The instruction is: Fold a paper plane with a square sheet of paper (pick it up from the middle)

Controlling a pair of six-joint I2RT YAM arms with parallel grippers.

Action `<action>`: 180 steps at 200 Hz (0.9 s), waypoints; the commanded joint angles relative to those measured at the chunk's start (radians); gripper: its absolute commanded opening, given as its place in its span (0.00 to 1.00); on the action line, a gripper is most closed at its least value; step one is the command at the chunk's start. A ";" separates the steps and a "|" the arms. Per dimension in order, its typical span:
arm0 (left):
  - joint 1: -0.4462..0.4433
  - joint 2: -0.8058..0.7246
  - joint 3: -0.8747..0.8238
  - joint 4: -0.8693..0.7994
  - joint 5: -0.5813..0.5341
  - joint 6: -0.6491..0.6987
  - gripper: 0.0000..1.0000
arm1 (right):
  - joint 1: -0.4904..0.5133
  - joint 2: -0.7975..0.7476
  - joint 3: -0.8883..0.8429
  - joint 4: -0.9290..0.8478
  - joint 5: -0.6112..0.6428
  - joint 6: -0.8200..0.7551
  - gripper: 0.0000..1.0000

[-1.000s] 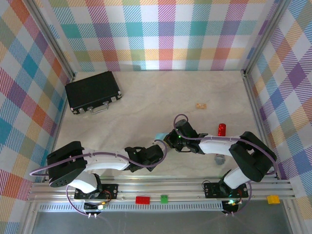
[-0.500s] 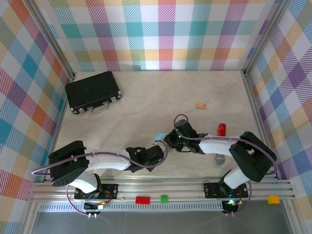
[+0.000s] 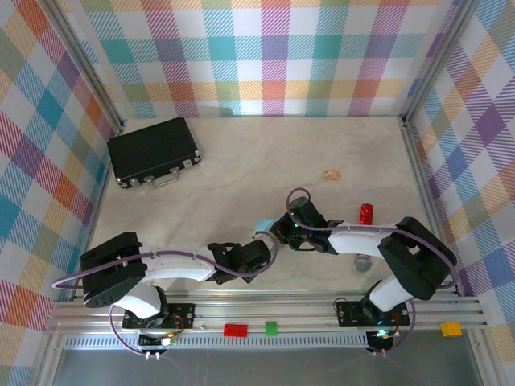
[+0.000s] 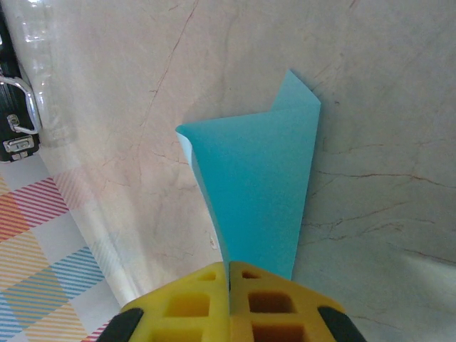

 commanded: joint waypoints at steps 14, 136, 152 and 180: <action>-0.011 -0.008 0.027 -0.015 -0.014 0.002 0.30 | 0.006 -0.012 0.001 0.013 0.000 0.012 0.00; -0.011 -0.029 0.011 0.004 -0.002 -0.011 0.28 | 0.006 -0.012 -0.007 0.016 0.003 0.016 0.00; -0.011 -0.035 0.010 0.003 -0.002 -0.009 0.29 | 0.006 -0.012 -0.010 0.021 0.003 0.017 0.00; -0.011 -0.031 0.009 0.004 -0.002 -0.009 0.27 | 0.006 -0.013 -0.009 0.021 0.005 0.017 0.00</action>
